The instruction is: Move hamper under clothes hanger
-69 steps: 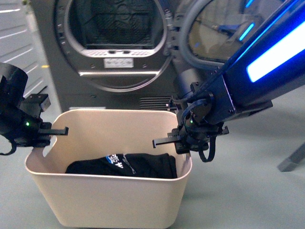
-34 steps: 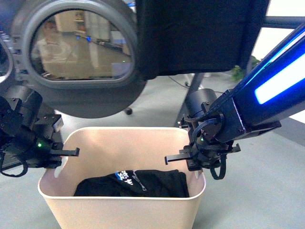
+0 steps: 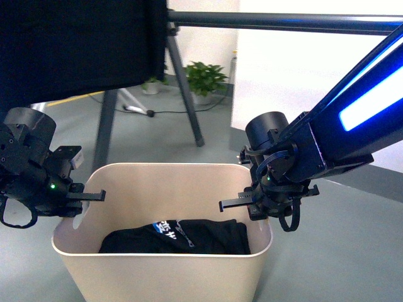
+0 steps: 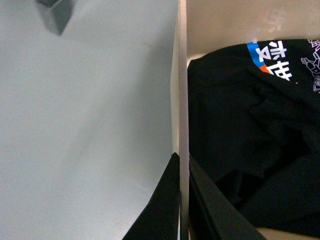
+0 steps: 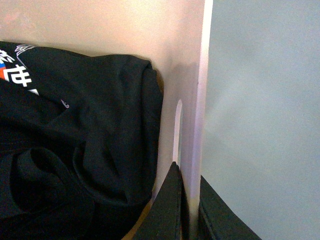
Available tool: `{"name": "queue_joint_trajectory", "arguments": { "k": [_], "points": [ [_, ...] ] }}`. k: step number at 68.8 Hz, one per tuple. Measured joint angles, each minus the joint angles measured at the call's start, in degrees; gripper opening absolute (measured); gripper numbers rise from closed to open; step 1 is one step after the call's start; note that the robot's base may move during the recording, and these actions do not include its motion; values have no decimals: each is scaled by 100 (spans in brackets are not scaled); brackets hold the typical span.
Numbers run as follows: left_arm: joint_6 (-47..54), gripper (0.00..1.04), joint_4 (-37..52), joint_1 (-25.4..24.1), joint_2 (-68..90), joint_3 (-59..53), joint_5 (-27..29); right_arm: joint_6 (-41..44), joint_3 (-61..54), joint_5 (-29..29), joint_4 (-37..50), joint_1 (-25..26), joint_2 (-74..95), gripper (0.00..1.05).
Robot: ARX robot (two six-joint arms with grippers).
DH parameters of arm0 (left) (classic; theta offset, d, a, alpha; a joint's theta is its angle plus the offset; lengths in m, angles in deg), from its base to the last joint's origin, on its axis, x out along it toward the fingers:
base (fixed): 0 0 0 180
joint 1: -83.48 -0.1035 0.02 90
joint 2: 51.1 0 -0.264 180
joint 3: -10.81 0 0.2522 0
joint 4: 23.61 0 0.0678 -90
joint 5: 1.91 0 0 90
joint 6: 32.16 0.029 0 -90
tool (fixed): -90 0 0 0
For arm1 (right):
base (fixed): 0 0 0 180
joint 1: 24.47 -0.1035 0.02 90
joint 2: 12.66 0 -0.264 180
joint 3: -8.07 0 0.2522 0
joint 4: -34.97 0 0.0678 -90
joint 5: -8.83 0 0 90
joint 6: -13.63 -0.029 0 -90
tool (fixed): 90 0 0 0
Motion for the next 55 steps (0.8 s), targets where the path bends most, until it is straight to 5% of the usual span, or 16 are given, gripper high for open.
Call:
{"name": "queue_joint_trajectory", "arguments": {
  "k": [55],
  "points": [
    [-17, 4, 2, 85, -11, -2, -48, 2, -7, -46, -2, 74, -2, 3]
  ]
}}
